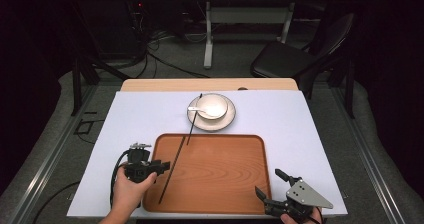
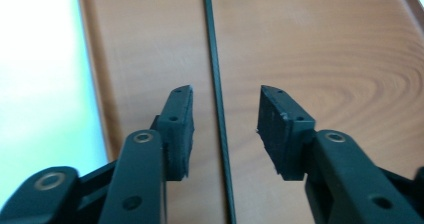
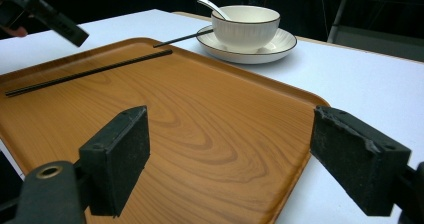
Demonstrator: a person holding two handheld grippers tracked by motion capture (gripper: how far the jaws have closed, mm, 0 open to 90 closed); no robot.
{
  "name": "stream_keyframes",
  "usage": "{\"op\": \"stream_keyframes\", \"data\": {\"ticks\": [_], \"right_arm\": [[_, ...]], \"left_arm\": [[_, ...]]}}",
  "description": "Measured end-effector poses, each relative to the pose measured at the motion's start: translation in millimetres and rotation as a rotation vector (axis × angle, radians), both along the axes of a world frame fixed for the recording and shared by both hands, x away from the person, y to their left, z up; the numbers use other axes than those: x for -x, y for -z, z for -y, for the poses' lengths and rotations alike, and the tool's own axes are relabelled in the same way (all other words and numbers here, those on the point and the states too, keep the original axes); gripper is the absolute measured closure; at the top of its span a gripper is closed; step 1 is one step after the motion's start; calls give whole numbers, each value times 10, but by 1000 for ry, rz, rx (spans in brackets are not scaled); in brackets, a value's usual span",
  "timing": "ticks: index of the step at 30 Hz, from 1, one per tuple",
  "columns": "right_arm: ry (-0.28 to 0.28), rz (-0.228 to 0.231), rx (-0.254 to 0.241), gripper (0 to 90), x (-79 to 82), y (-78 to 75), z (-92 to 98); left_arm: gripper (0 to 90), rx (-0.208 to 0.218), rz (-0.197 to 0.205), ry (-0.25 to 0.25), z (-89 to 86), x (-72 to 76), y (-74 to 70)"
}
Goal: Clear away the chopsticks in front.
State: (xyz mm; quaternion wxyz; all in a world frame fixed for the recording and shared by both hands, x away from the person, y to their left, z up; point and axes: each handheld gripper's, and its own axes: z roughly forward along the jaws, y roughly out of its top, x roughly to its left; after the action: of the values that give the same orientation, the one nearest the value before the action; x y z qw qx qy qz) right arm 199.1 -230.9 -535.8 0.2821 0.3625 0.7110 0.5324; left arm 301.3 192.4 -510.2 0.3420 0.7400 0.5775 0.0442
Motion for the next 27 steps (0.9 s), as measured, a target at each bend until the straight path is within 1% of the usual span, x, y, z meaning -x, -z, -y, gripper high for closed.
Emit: {"op": "stream_keyframes", "data": {"ticks": [3,4,5,7,9,10,11,12,14,15,16,18,20,21,23,24,25,27], "right_arm": [[-1,-1,0,160,-1,1,-1],[-2,-4,1,160,-4,5,-4],[-2,-4,1,160,-4,5,-4],[-2,-5,0,159,-6,7,-6],[-1,-6,1,159,-7,7,-5],[-1,-6,1,160,-9,8,-4],[-1,-6,1,160,-9,8,-4],[-1,-9,0,160,-10,10,-7],[0,-7,0,160,-12,12,-9],[0,-7,0,160,-12,12,-9],[-1,-8,2,160,-13,11,-9],[-2,-8,3,160,-14,12,-9],[-1,-8,2,160,-12,12,-8],[-1,-8,2,160,-12,12,-8],[-2,-8,2,160,-12,11,-6],[-1,-9,2,159,-12,11,-5],[-1,-11,0,160,-11,11,-4],[-1,-11,1,160,-11,11,-3]], "left_arm": [[541,-39,46,-4,8,-61,-43],[497,-68,86,-8,12,-106,-68],[480,-68,86,-8,12,-106,-68],[472,-100,119,-8,8,-162,-104],[448,-111,146,-16,-2,-216,-137],[434,-110,162,-19,-10,-261,-163],[422,-110,162,-19,-10,-261,-163],[400,-103,177,-17,-23,-298,-187],[395,-108,206,-26,-33,-383,-233],[387,-108,206,-26,-33,-383,-233],[387,-113,219,-26,-37,-421,-250],[374,-139,235,-35,-41,-487,-278],[373,-138,251,-48,-43,-565,-293],[371,-138,251,-48,-43,-565,-293],[369,-146,260,-56,-42,-626,-308],[366,-146,272,-65,-38,-652,-305],[360,-148,270,-67,-34,-676,-307],[361,-161,279,-72,-19,-724,-294]]}}
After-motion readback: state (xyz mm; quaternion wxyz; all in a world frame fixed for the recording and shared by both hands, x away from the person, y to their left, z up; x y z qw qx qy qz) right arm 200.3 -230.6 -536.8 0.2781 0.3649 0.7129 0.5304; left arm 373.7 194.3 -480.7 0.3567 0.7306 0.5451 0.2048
